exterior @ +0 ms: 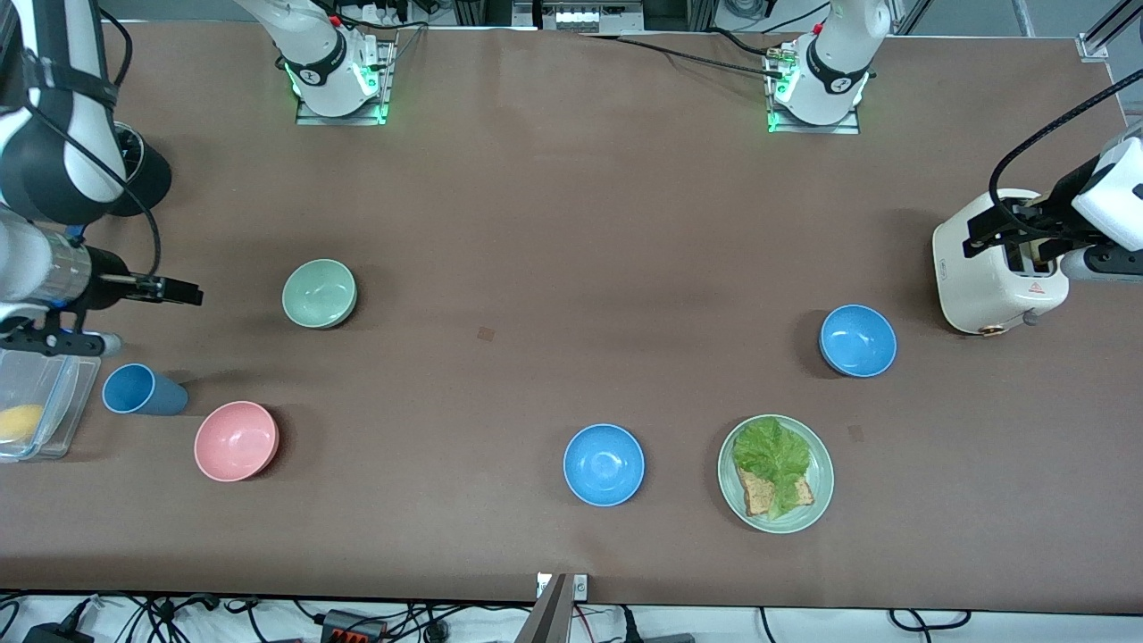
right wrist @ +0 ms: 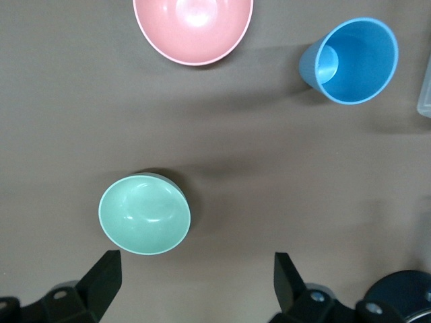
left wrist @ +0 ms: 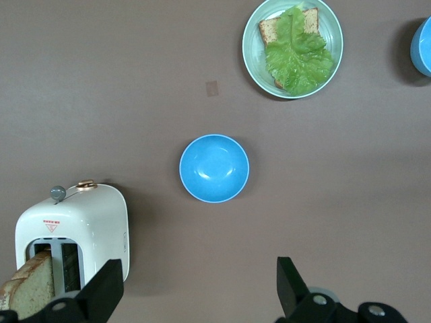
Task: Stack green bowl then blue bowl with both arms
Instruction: 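Reach the right gripper down to the pale green bowl rim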
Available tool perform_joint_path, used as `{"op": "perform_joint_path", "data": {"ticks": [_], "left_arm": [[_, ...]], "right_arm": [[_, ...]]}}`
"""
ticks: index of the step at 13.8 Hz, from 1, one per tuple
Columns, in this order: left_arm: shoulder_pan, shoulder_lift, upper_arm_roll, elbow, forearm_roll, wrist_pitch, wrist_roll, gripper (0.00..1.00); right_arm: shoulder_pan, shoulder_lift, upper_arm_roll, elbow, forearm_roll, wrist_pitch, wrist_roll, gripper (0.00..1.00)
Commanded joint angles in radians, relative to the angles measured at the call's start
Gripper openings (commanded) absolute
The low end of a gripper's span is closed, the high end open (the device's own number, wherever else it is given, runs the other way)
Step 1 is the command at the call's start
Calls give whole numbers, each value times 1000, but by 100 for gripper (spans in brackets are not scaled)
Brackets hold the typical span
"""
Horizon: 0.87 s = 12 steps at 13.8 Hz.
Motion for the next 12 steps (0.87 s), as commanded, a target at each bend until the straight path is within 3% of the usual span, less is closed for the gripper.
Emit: {"op": "perform_joint_path", "data": {"ticks": [1, 6, 12], "left_arm": [[5, -3, 0, 4, -17, -9, -6, 100], [6, -1, 0, 4, -17, -9, -6, 100], [6, -1, 2, 4, -17, -9, -6, 100]], "right_arm": [[3, 38, 3, 9, -1, -13, -12, 100], [26, 125, 6, 4, 2, -16, -12, 100], [32, 311, 6, -5, 13, -8, -10, 100]]}}
